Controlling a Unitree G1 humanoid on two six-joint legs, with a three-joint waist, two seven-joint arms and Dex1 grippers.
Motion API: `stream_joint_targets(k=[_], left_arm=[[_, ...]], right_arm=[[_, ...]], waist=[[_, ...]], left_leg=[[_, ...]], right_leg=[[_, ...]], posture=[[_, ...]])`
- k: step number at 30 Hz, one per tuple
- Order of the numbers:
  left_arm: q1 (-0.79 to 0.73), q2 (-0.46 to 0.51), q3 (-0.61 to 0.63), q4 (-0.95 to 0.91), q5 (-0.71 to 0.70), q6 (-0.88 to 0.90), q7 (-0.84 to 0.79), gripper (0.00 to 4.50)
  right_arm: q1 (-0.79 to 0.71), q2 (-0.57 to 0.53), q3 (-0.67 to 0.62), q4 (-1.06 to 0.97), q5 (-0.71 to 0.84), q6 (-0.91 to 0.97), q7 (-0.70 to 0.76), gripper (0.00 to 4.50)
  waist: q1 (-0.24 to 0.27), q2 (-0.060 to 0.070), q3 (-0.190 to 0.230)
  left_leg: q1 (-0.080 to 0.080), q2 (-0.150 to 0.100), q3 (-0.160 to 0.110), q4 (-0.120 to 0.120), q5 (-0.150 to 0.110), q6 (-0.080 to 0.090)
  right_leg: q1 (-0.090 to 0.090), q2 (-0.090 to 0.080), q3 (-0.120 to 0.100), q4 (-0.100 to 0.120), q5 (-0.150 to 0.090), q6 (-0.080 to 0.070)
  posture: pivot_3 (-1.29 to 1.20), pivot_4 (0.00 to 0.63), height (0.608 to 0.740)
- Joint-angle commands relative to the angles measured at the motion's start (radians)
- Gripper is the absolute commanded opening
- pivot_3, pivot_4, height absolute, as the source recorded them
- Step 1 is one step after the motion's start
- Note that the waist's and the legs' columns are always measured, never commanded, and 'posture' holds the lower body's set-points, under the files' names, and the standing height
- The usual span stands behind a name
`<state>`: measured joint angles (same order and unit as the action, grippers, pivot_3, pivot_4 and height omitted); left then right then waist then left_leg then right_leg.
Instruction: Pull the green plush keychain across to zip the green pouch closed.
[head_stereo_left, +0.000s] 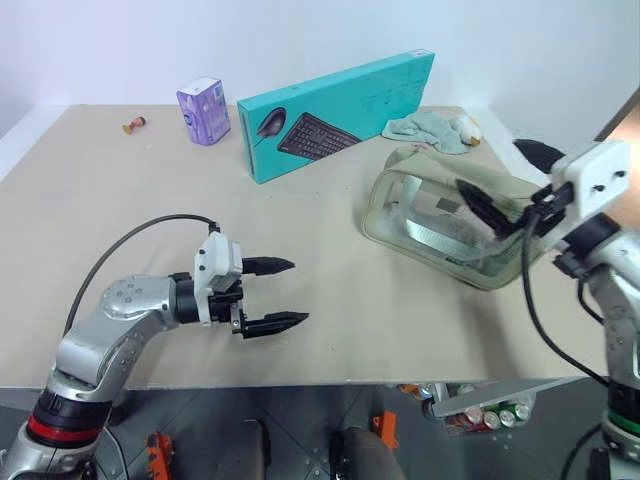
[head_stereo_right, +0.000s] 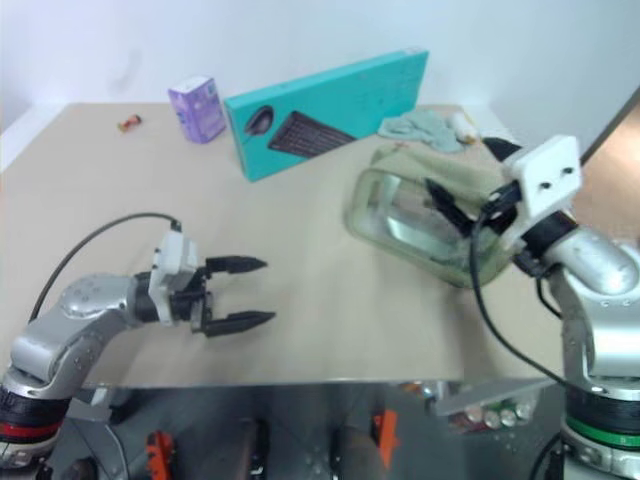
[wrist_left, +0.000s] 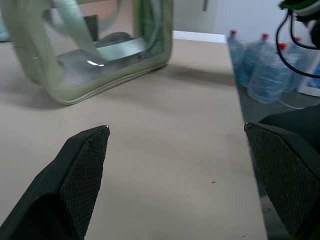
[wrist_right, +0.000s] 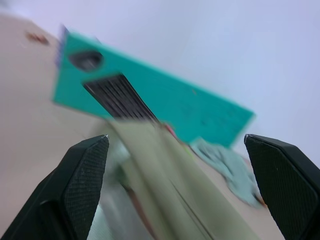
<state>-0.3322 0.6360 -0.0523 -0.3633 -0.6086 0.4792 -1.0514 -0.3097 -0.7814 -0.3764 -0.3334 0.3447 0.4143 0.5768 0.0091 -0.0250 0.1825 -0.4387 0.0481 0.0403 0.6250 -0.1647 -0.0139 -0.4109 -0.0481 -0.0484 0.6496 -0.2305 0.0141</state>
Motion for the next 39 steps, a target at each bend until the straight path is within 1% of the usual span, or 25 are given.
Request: stream_joint_targets(k=[1, 6, 13, 16, 19, 20, 22, 23, 26, 27, 30, 34, 39], left_arm=[[-0.04, -0.008, -0.016, 0.028, 0.014, -0.03, -0.029, 4.48], [-0.05, -0.015, -0.015, 0.047, 0.03, -0.046, -0.031, 4.48], [-0.03, -0.014, -0.003, 0.035, 0.042, -0.049, -0.016, 4.48], [-0.027, -0.012, -0.001, 0.03, 0.047, -0.048, -0.005, 4.5], [-0.026, -0.011, -0.001, 0.027, 0.048, -0.047, -0.001, 4.5], [-0.026, -0.011, -0.001, 0.026, 0.048, -0.046, 0.0, 4.5], [-0.026, -0.009, 0.0, 0.024, 0.048, -0.044, 0.003, 4.5], [-0.026, -0.008, 0.0, 0.024, 0.048, -0.044, 0.004, 4.5], [-0.026, -0.005, 0.003, 0.029, 0.053, -0.044, 0.009, 4.5], [-0.027, -0.005, 0.004, 0.031, 0.055, -0.044, 0.011, 4.5], [-0.028, -0.006, 0.007, 0.042, 0.06, -0.046, 0.017, 4.5], [-0.025, -0.006, 0.025, 0.069, 0.067, -0.057, 0.032, 4.5], [-0.003, -0.019, 0.089, 0.124, 0.087, -0.104, 0.084, 4.5]], right_arm=[[0.057, -0.032, -0.065, 0.033, -0.003, -0.019, 0.033, 4.5], [0.122, -0.031, -0.093, 0.069, 0.004, -0.02, 0.044, 4.5], [0.138, -0.019, -0.121, 0.109, 0.033, -0.008, 0.048, 4.5], [0.146, -0.017, -0.12, 0.134, 0.047, -0.003, 0.057, 3.75], [0.15, -0.016, -0.113, 0.14, 0.051, -0.007, 0.056, 2.62], [0.149, -0.014, -0.112, 0.141, 0.053, -0.005, 0.053, 2.4], [0.15, -0.016, -0.109, 0.144, 0.056, 0.0, 0.054, 1.61], [0.151, -0.017, -0.108, 0.145, 0.058, 0.003, 0.054, 1.36], [0.149, -0.022, -0.107, 0.147, 0.062, 0.006, 0.057, 0.26], [0.147, -0.025, -0.103, 0.149, 0.06, 0.003, 0.062, 0.03], [0.127, -0.036, -0.085, 0.155, 0.056, -0.018, 0.085, 0.03], [0.051, -0.037, -0.042, 0.156, 0.074, -0.022, 0.122, 0.03], [-0.096, -0.021, 0.081, 0.154, 0.081, -0.043, 0.203, 0.03]], waist=[[0.0, 0.0, 0.0], [-0.003, 0.0, 0.0], [-0.002, 0.0, 0.0], [-0.002, 0.0, 0.0], [-0.002, 0.0, 0.0], [-0.002, 0.0, 0.0], [-0.002, 0.0, 0.0], [-0.002, 0.0, 0.0], [-0.002, 0.0, 0.0], [-0.002, 0.0, 0.0], [-0.002, 0.0, 0.0], [-0.005, 0.0, 0.0], [-0.006, 0.0, 0.0]], left_leg=[[0.0, 0.0, 0.0, 0.0, 0.0, 0.0], [0.001, 0.001, 0.002, 0.0, 0.0, 0.0], [0.001, 0.002, 0.003, 0.003, 0.0, 0.0], [0.001, 0.002, 0.003, 0.004, 0.0, 0.0], [0.001, 0.002, 0.004, 0.004, 0.0, 0.0], [0.001, 0.002, 0.004, 0.004, 0.0, 0.0], [0.001, 0.002, 0.003, 0.004, 0.0, 0.0], [0.001, 0.002, 0.003, 0.004, 0.0, 0.0], [0.001, 0.002, 0.003, 0.004, 0.0, 0.0], [0.001, 0.002, 0.004, 0.004, 0.0, 0.0], [0.001, 0.002, 0.004, 0.004, 0.0, 0.0], [0.002, 0.003, 0.005, 0.005, 0.0, 0.0], [0.001, 0.006, 0.008, 0.005, 0.0, 0.0]], right_leg=[[0.0, 0.0, 0.0, 0.0, 0.0, 0.0], [0.0, 0.002, 0.003, 0.0, 0.001, 0.001], [0.0, 0.006, 0.01, 0.0, 0.0, -0.002], [0.0, 0.006, 0.012, 0.0, 0.0, -0.002], [0.0, 0.006, 0.013, 0.0, 0.001, -0.001], [0.0, 0.006, 0.013, 0.0, 0.001, -0.001], [0.0, 0.006, 0.013, 0.0, 0.001, -0.001], [0.0, 0.007, 0.013, 0.0, 0.001, -0.001], [0.0, 0.007, 0.013, 0.0, 0.001, -0.002], [0.0, 0.007, 0.013, 0.0, 0.001, -0.002], [0.0, 0.007, 0.013, 0.0, 0.001, -0.001], [0.0, 0.008, 0.014, 0.0, 0.002, -0.002], [-0.002, 0.011, 0.016, 0.0, 0.003, -0.003]], posture=[[0.0, 0.15, 0.74], [0.0, 0.15, 0.74], [0.0, 0.15, 0.74], [0.0, 0.15, 0.74], [0.0, 0.15, 0.74], [0.0, 0.15, 0.74], [0.0, 0.15, 0.74], [0.0, 0.15, 0.74], [0.0, 0.15, 0.74], [0.0, 0.15, 0.74], [0.0, 0.15, 0.74], [0.0, 0.15, 0.74], [0.0, 0.15, 0.74]])
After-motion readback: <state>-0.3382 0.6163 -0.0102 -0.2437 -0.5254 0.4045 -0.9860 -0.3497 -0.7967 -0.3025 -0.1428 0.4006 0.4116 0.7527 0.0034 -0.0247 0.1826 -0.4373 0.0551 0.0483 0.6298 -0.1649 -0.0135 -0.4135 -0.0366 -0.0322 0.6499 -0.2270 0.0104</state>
